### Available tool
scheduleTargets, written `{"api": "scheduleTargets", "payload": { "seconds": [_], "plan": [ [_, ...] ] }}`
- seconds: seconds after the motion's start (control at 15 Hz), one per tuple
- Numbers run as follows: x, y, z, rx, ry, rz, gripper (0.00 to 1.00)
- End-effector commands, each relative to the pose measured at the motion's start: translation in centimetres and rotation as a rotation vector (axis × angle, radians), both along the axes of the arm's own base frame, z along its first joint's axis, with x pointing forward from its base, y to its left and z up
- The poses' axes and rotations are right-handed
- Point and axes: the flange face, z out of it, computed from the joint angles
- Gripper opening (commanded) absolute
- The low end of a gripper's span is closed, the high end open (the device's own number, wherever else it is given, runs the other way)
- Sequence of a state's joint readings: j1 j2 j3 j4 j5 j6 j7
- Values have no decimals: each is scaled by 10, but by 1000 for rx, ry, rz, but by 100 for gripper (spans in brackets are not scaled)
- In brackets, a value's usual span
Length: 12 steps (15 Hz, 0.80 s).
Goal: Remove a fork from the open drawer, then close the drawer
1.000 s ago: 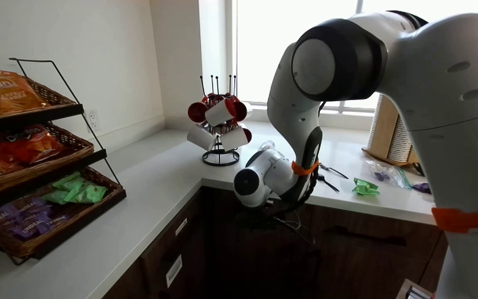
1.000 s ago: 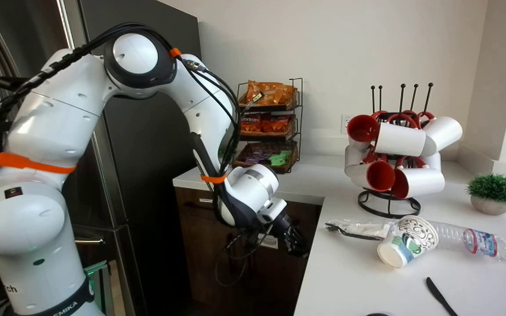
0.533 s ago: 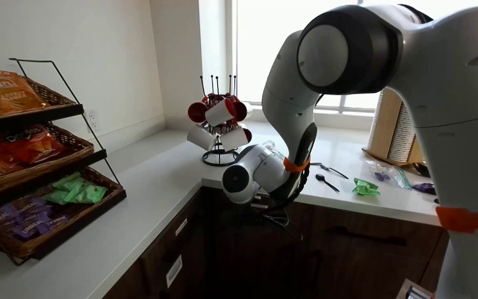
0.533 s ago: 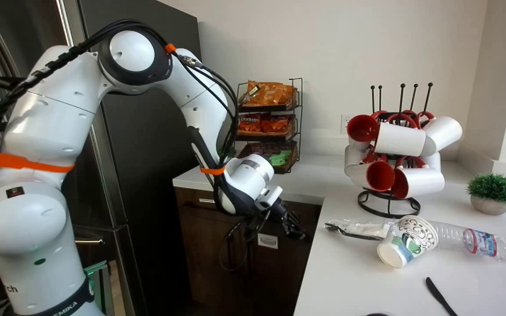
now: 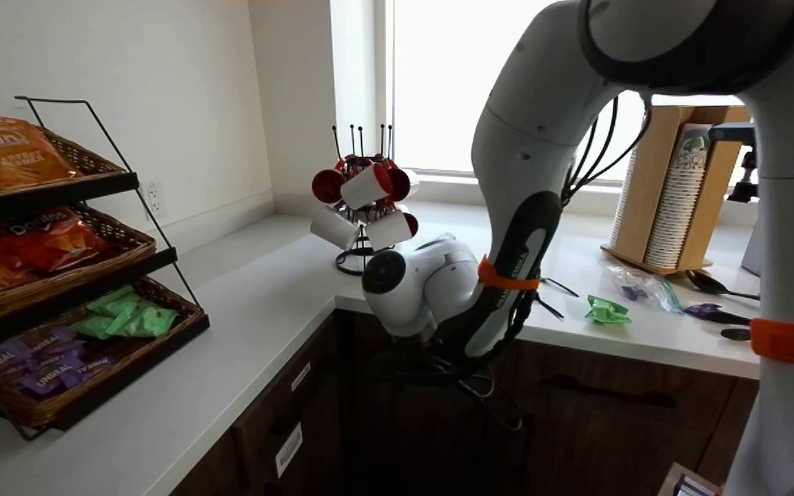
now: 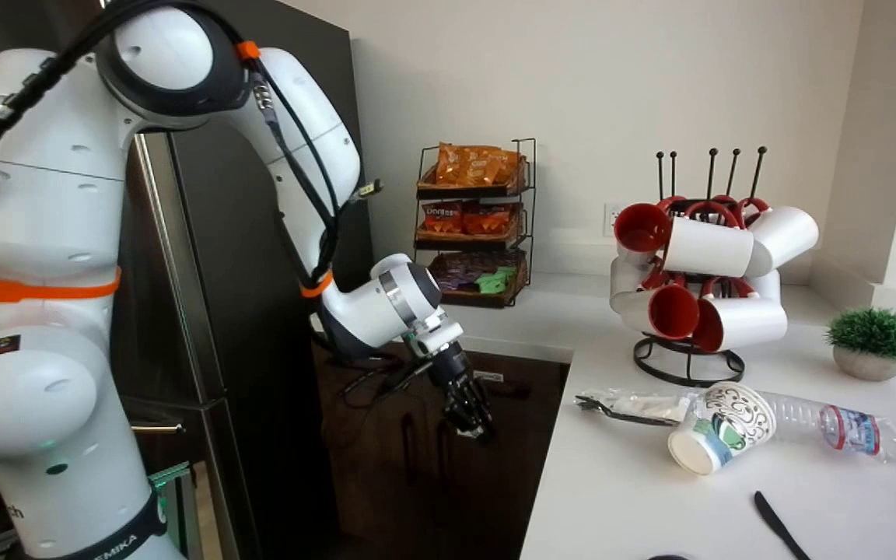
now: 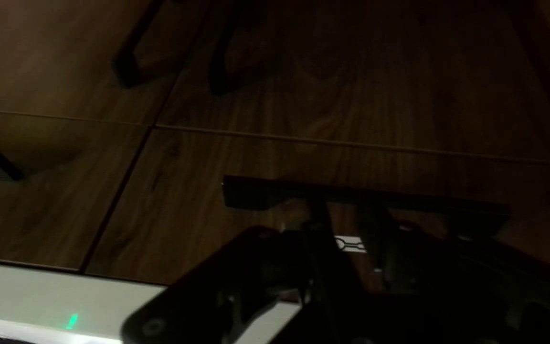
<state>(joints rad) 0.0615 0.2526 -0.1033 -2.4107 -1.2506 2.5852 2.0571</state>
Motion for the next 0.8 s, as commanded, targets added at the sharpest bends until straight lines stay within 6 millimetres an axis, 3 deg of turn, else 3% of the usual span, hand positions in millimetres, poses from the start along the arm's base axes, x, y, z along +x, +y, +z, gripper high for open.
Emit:
{"api": "scheduleTargets", "payload": {
  "seconds": [0.0, 0.13, 0.4, 0.6, 0.73],
  "plan": [
    [-33, 2, 50, 173, 21, 12, 56],
    [-42, 0, 70, 224, 40, 14, 71],
    [-60, -1, 87, 371, 58, 60, 100],
    [-70, 13, 115, 515, 47, 108, 100],
    [-67, 20, 163, 635, 19, 152, 100]
  ]
}}
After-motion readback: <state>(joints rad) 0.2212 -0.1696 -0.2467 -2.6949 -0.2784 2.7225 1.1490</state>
